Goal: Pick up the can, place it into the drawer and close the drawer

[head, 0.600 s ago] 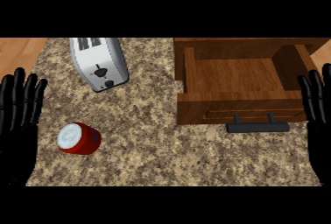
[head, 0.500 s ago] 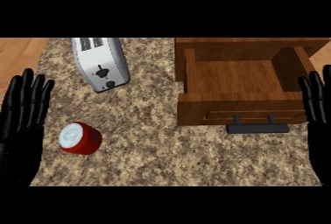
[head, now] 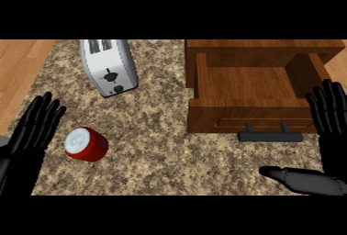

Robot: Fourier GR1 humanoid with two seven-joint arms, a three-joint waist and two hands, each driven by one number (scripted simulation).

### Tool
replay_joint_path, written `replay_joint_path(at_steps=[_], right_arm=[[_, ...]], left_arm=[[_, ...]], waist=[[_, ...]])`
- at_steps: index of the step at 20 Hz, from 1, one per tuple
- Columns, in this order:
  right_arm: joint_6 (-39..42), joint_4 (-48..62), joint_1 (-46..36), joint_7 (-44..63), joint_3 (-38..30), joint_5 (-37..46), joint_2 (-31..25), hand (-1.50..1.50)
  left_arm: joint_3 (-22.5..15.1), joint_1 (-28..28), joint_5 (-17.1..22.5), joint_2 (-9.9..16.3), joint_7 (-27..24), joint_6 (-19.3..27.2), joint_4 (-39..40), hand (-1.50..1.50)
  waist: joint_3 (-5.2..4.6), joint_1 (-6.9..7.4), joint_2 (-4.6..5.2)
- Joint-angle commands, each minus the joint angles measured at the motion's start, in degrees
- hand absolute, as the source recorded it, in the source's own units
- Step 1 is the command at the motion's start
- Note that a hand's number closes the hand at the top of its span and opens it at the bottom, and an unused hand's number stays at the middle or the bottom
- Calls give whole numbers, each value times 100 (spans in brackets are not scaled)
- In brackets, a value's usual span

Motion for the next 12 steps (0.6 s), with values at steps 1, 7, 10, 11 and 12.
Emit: replay_joint_path(at_steps=[1,7,10,11,12], right_arm=[[87,-152,189,442,-156,-106,-142,-150],[244,8,507,-33,-168,-74,-12,-150],[310,-346,1155,-291,156,99,203,-150],[508,90,1116,-571,-257,-260,42,-150],[505,-222,1170,-358,-290,-355,52,-150]], left_arm=[[104,211,98,116,512,-111,-114,-150],[229,129,268,30,1390,-78,-899,-150],[453,513,477,-108,1033,-193,-703,-150],[665,345,596,-50,1132,-156,-641,-150],[372,-88,139,-136,1486,155,-731,-150]], waist=[[-6,-11,-16],[-4,-6,-14],[-5,-17,-18],[-4,-19,-15],[-4,-38,-14]])
